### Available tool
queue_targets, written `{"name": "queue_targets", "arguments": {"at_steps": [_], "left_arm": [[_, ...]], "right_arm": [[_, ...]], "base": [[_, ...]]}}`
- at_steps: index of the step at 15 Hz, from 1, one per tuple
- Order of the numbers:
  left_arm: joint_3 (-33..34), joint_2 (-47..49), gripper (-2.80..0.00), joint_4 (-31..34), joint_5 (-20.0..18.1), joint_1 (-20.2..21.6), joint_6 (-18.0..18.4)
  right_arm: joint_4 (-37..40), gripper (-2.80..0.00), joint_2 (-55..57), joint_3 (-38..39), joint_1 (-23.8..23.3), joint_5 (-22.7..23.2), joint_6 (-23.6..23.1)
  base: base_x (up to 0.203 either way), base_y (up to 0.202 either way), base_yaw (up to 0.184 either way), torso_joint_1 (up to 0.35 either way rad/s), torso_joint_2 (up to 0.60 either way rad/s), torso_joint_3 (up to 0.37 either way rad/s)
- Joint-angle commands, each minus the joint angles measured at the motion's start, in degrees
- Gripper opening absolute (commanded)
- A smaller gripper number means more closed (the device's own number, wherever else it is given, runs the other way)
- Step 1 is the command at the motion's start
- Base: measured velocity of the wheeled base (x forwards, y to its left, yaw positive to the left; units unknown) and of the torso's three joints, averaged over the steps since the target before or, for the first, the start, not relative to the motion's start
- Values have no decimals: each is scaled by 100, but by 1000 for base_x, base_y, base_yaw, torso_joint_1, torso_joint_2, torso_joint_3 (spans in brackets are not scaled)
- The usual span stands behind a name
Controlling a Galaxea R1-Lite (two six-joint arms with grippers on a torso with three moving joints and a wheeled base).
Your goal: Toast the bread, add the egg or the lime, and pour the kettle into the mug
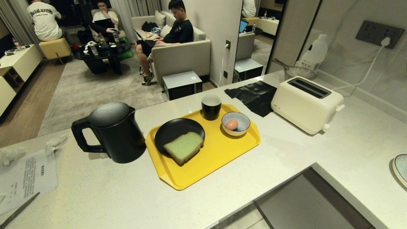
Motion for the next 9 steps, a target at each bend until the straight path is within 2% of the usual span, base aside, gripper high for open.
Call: {"name": "queue_targets", "arguments": {"at_steps": [1,9], "left_arm": [[0,-1,-280,1,-4,2,-4],[0,-1,-280,2,-4,2,-4]], "right_arm": [[1,-280,6,-10,-3,-2,-6],[1,-280,7,-10,5,-3,-7]], "base": [[0,0,0,0,0,0],[0,0,0,0,0,0]]}}
